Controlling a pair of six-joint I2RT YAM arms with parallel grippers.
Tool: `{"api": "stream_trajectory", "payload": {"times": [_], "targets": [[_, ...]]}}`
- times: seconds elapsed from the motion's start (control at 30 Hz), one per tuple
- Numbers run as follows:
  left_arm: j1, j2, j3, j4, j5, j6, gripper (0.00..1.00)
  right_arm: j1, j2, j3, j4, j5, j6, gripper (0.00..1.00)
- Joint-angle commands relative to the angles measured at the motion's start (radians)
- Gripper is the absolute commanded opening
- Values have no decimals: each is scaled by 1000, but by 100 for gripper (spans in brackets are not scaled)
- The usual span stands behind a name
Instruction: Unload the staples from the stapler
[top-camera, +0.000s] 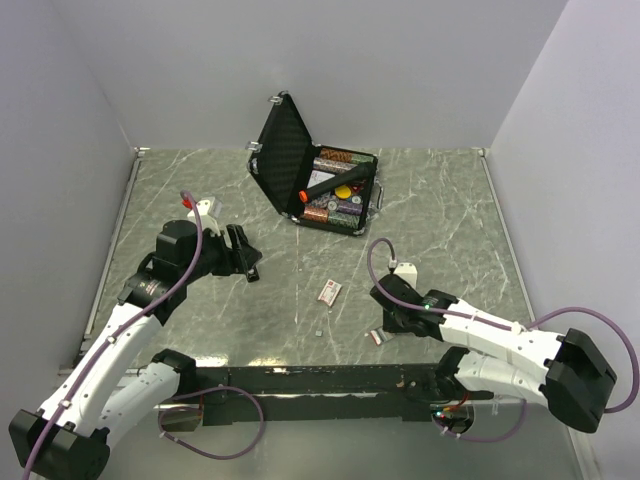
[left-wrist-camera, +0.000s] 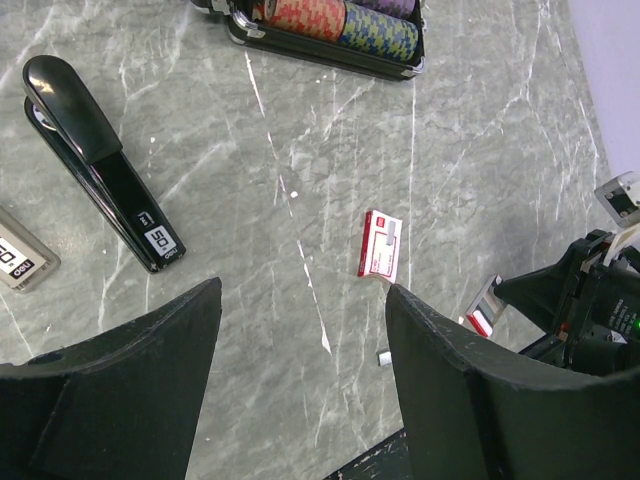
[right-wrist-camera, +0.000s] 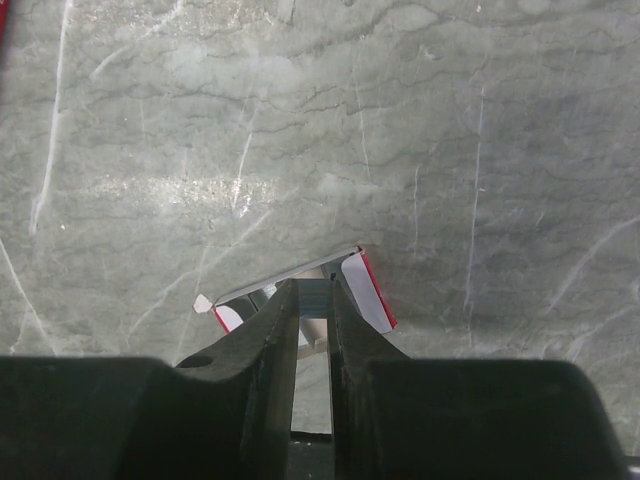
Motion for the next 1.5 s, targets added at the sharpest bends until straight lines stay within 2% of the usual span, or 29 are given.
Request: {"api": "stream_trajectory", "payload": {"times": [0.0,0.67,1.03,1.47], "targets": [[4,-5,-6,39,19,9,71,-3,4,9,11,6,8,15],[9,-8,-6,37,22,10,71,10,9,2,17,-28,-2,16],[9,-8,-6,39,23,10,72,18,13,4,6,-20,11,25],[11,-5,-6,39,29,12,72,21,24,7,3,-24,12,31]]}}
